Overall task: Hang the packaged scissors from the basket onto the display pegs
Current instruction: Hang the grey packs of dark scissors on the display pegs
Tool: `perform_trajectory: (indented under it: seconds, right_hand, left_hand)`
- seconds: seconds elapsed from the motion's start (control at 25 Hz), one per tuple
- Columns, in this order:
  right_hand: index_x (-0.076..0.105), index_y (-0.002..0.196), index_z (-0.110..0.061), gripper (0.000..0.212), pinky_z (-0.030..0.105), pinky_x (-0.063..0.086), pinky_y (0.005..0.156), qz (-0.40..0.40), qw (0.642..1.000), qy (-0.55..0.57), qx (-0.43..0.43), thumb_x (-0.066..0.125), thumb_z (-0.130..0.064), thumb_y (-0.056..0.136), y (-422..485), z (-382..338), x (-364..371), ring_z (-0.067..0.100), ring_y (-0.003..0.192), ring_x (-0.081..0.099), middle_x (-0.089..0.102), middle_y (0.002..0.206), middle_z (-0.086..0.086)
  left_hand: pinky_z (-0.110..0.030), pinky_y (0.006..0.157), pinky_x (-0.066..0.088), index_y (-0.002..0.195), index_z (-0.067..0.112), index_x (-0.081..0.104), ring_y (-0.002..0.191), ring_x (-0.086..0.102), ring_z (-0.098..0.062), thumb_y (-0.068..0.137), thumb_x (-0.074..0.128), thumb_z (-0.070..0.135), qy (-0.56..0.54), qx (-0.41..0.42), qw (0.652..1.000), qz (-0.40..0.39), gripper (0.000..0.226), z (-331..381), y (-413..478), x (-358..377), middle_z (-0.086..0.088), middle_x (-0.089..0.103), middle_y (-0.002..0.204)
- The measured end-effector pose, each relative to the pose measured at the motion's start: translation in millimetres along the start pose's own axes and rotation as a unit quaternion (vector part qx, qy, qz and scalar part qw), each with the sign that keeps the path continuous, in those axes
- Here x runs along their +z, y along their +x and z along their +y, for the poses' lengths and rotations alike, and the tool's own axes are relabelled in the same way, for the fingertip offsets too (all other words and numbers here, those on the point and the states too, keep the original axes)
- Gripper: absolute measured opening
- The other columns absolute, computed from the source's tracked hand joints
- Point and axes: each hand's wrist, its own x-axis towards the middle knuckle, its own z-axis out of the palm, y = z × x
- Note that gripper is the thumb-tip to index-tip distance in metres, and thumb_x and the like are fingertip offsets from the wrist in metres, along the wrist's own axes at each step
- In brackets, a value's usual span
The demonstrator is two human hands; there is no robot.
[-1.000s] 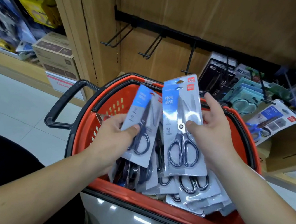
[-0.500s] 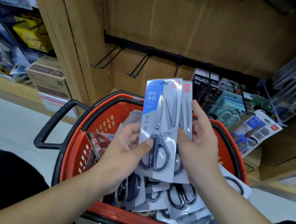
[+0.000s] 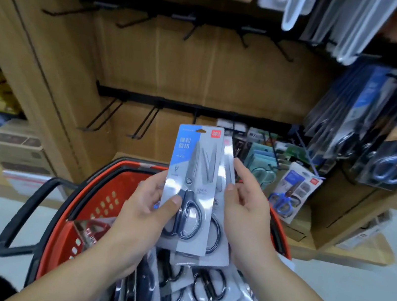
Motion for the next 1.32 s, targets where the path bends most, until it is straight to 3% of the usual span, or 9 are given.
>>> perform_trajectory:
  seconds: [0.16, 0.24, 0.32, 0.48, 0.64, 0.88, 1.08, 1.24, 1.32]
  right_hand:
    - [0.054, 0.145, -0.047, 0.05, 0.028, 0.054, 0.099, 0.05, 0.999, 0.013, -0.011, 0.059, -0.016, 0.106, 15, -29, -43, 0.004, 0.124, 0.061, 0.063, 0.135, -0.017]
    - [0.054, 0.138, -0.057, 0.055, 0.04, 0.054, 0.107, 0.061, 0.998, 0.005, -0.025, 0.064, -0.016, 0.103, 20, -39, -67, 0.009, 0.133, 0.059, 0.064, 0.141, -0.015]
    - [0.055, 0.131, -0.061, 0.059, 0.043, 0.058, 0.102, 0.077, 0.997, 0.007, -0.028, 0.067, -0.012, 0.101, 18, -48, -87, 0.01, 0.122, 0.067, 0.07, 0.131, -0.016]
    - [0.07, 0.104, -0.059, 0.057, 0.045, 0.064, 0.088, 0.113, 0.993, 0.018, -0.016, 0.071, -0.003, 0.095, 22, -65, -130, 0.019, 0.1, 0.077, 0.079, 0.111, -0.003]
    - [0.061, 0.135, -0.031, 0.071, 0.049, 0.065, 0.085, 0.153, 0.988, 0.02, -0.015, 0.093, -0.011, 0.075, 62, -78, -172, 0.025, 0.095, 0.078, 0.078, 0.111, 0.003]
    - [0.035, 0.151, -0.045, 0.096, 0.035, 0.042, 0.115, 0.212, 0.958, -0.109, -0.16, 0.093, -0.042, 0.074, 126, -68, -173, 0.004, 0.141, 0.045, 0.045, 0.155, -0.019]
    - [0.024, 0.154, -0.051, 0.095, 0.03, 0.039, 0.108, 0.213, 0.947, -0.113, -0.212, 0.084, -0.053, 0.08, 157, -47, -156, 0.0, 0.143, 0.039, 0.034, 0.16, -0.028]
    - [0.019, 0.157, -0.049, 0.096, 0.031, 0.043, 0.102, 0.19, 0.944, -0.164, -0.213, 0.082, -0.049, 0.084, 172, -32, -155, 0.007, 0.139, 0.043, 0.029, 0.161, -0.03]
    - [0.017, 0.16, -0.045, 0.097, 0.033, 0.044, 0.108, 0.183, 0.945, -0.163, -0.218, 0.08, -0.049, 0.086, 173, -26, -150, 0.004, 0.143, 0.041, 0.026, 0.163, -0.03]
  left_hand:
    - [-0.046, 0.093, 0.06, 0.138, 0.041, 0.062, 0.111, 0.075, -0.019, 0.111, 0.051, 0.014, 0.005, 0.021, 0.999, -0.045, 0.039, 29, 15, 29, 0.003, 0.076, 0.125]
    - [-0.028, 0.075, 0.06, 0.138, 0.039, 0.062, 0.087, 0.074, -0.004, 0.112, 0.046, 0.01, 0.029, 0.038, 0.997, -0.068, 0.042, 38, 20, 48, 0.011, 0.078, 0.105]
    - [-0.015, 0.059, 0.052, 0.135, 0.038, 0.062, 0.063, 0.064, 0.002, 0.112, 0.045, 0.007, 0.04, 0.042, 0.994, -0.098, 0.043, 48, 22, 71, 0.016, 0.071, 0.079]
    - [-0.015, 0.048, 0.049, 0.129, 0.029, 0.066, 0.049, 0.061, -0.004, 0.111, 0.046, 0.004, 0.026, 0.044, 0.991, -0.122, 0.037, 69, 30, 107, 0.013, 0.066, 0.061]
    - [-0.025, 0.059, 0.058, 0.137, 0.03, 0.064, 0.069, 0.076, -0.013, 0.11, 0.05, 0.008, 0.015, 0.053, 0.991, -0.119, 0.038, 80, 53, 126, 0.006, 0.079, 0.085]
    - [-0.026, 0.065, 0.061, 0.136, 0.034, 0.064, 0.087, 0.079, -0.016, 0.105, 0.058, 0.011, -0.008, 0.045, 0.997, -0.066, 0.039, 79, 83, 148, 0.001, 0.081, 0.107]
    - [-0.037, 0.073, 0.06, 0.121, 0.035, 0.074, 0.078, 0.075, -0.02, 0.104, 0.057, 0.008, -0.002, 0.056, 0.998, -0.041, 0.037, 78, 96, 151, 0.001, 0.079, 0.09]
    - [-0.059, 0.101, 0.054, 0.128, 0.033, 0.073, 0.105, 0.075, -0.036, 0.102, 0.058, 0.008, -0.019, 0.051, 0.998, -0.025, 0.039, 75, 103, 143, -0.007, 0.079, 0.117]
    - [-0.055, 0.096, 0.057, 0.129, 0.032, 0.073, 0.104, 0.077, -0.034, 0.101, 0.058, 0.006, -0.012, 0.061, 0.998, -0.018, 0.041, 73, 101, 141, -0.006, 0.079, 0.118]
